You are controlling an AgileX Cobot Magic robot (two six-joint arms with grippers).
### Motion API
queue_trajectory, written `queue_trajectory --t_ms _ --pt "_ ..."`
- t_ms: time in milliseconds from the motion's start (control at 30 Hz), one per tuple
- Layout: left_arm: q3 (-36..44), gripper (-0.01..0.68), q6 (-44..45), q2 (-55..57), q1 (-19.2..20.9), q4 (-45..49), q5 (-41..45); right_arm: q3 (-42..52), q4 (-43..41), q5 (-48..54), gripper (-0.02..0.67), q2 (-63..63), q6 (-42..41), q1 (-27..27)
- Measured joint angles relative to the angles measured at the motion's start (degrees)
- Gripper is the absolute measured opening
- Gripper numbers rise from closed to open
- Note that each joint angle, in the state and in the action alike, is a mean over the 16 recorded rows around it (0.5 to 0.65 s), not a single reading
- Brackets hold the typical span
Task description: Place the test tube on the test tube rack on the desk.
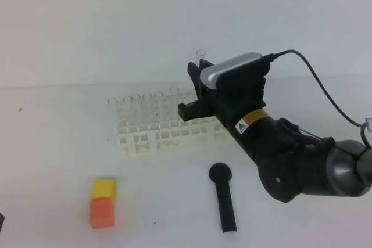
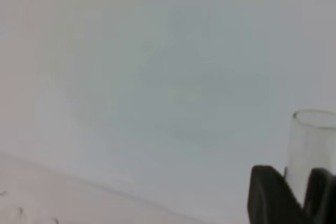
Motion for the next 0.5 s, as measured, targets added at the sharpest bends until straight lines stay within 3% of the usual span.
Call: queue_trajectory --t_ms 500 --pt "0.0 -0.001 0.0 0.0 0.0 0.0 0.0 -5.1 -8.0 3.2 0.122 3.7 0.5 -1.0"
